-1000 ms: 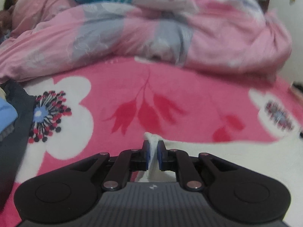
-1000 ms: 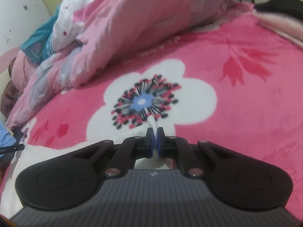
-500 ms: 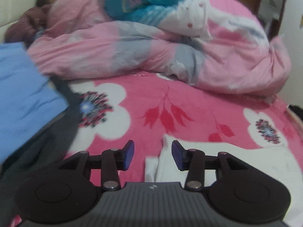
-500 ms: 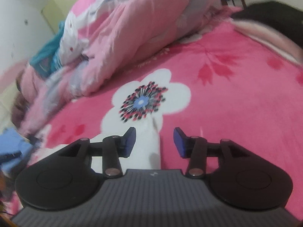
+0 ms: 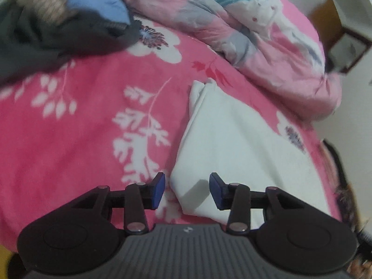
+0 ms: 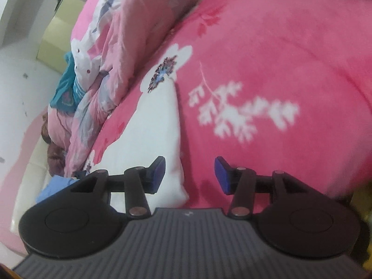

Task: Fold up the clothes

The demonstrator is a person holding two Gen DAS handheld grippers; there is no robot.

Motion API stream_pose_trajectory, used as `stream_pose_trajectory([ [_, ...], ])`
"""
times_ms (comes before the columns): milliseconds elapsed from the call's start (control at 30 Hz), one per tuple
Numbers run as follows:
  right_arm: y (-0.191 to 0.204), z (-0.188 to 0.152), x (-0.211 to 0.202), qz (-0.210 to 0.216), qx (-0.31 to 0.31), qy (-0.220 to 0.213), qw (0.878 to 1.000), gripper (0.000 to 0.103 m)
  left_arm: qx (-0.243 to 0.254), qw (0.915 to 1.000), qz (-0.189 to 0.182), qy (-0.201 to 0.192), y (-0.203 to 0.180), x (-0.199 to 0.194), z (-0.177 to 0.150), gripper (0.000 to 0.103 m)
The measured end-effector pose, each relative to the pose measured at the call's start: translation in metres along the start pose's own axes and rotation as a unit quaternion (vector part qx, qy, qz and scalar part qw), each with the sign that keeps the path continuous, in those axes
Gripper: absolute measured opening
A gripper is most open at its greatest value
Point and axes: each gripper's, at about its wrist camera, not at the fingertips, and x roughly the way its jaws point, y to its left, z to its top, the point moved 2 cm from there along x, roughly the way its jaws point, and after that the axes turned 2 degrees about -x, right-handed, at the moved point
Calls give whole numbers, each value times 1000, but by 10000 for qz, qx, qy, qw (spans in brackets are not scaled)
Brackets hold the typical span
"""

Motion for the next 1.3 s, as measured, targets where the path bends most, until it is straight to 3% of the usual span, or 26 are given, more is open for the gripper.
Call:
stream_pose_trajectory([
  [67,-1,-8,-1,-103,3,18,9999,46,-85,9999,-85,-63,2,4,-2,35],
  [133,-2,-15,-2,-249,37,2,9997,46,-107,9998,-74,-127,2,8,-5,20],
  [233,-4,-19,-4,-186,159,-41,9997,46,-128,9995,-88,-265,1,10,-9,13],
  [467,-6,-20,1,125,443,-95,9989,46,-141,9992,-61,-360,-2,6,-13,12],
  [600,-4,-20,8,317,508,-98,9982,44,-165,9985,139,-500,-5,8,-19,12],
  [667,3,-22,21,442,353,-48,9984,35,-60,9976,288,-622,-10,7,-23,10],
  [733,10,-25,30,434,129,-37,9990,9,-34,9969,360,-694,-15,5,-25,8],
  [800,10,-26,25,477,118,-141,9987,7,-109,9963,308,-789,-15,-4,-23,7],
  [900,5,-27,11,633,263,-364,9970,6,-14,9958,398,-830,-14,-11,-24,7],
  [1067,-15,-35,27,353,155,-178,9991,6,55,9968,487,-628,-2,2,-29,9],
  [1133,-10,-35,21,205,-79,-263,9994,10,-77,9971,358,-662,7,-1,-29,19],
  [1233,-7,-29,-4,-353,-381,-555,9971,15,-293,9973,135,-664,11,-9,-32,35],
  [1300,-7,-24,-23,-558,-485,-784,9942,16,-450,9972,-24,-603,12,-10,-35,36],
])
